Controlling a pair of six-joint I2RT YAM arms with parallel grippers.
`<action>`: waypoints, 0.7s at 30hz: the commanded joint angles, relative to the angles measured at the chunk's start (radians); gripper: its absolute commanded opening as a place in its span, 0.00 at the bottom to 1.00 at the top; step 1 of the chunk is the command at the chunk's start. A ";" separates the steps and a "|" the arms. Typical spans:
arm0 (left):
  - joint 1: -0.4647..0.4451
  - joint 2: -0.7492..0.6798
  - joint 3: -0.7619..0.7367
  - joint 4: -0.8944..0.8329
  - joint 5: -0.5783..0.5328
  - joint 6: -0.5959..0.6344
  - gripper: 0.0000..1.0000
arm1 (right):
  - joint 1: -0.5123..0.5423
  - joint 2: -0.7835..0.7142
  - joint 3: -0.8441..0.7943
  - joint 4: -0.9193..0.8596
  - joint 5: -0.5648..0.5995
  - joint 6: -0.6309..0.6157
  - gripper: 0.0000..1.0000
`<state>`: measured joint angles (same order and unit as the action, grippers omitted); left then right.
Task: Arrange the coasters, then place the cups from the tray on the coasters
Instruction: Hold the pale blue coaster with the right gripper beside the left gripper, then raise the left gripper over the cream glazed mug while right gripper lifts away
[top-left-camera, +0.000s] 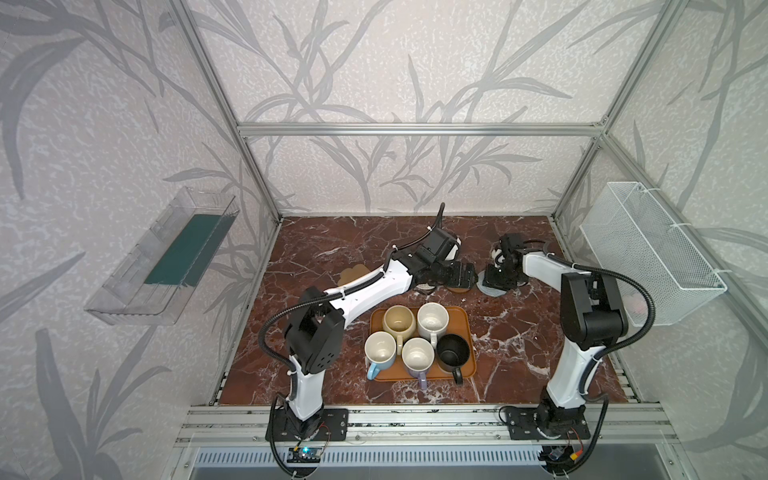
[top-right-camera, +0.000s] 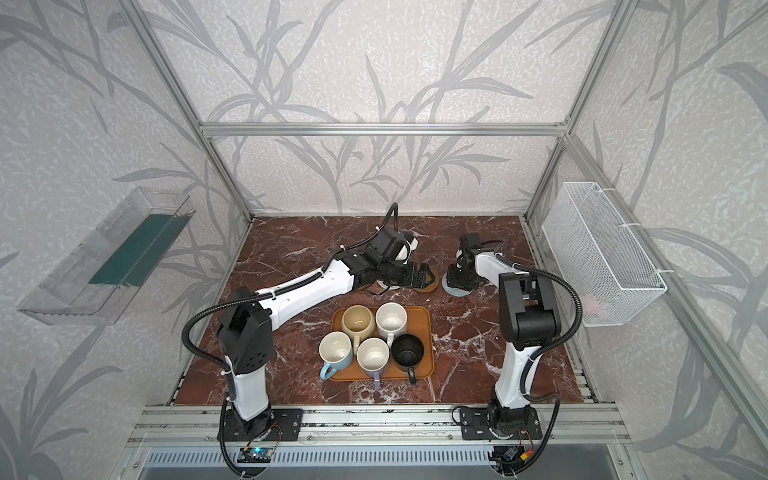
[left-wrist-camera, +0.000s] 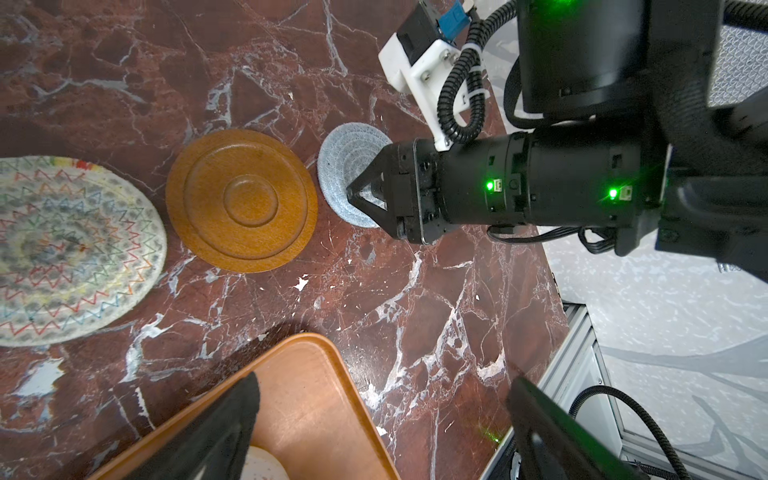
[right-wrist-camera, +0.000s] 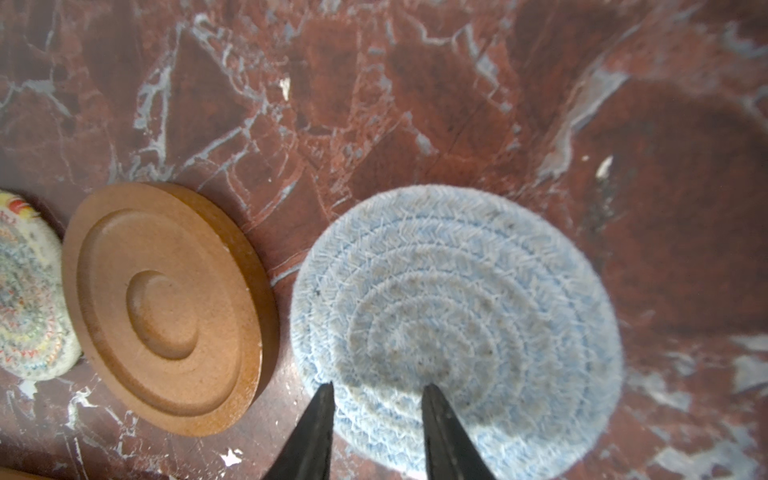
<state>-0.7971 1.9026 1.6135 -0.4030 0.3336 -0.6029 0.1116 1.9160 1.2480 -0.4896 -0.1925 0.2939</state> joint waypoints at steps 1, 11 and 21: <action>0.000 -0.052 -0.012 -0.003 -0.021 0.001 0.96 | 0.010 -0.054 -0.013 0.003 -0.008 -0.009 0.36; 0.007 -0.101 -0.022 -0.048 -0.070 0.013 0.97 | 0.010 -0.159 -0.017 -0.023 -0.004 -0.017 0.38; 0.020 -0.244 -0.079 -0.199 -0.165 -0.001 0.99 | 0.096 -0.344 -0.047 -0.124 0.024 -0.056 0.99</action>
<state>-0.7849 1.7267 1.5471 -0.5137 0.2298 -0.6025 0.1780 1.6386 1.2140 -0.5507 -0.1802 0.2623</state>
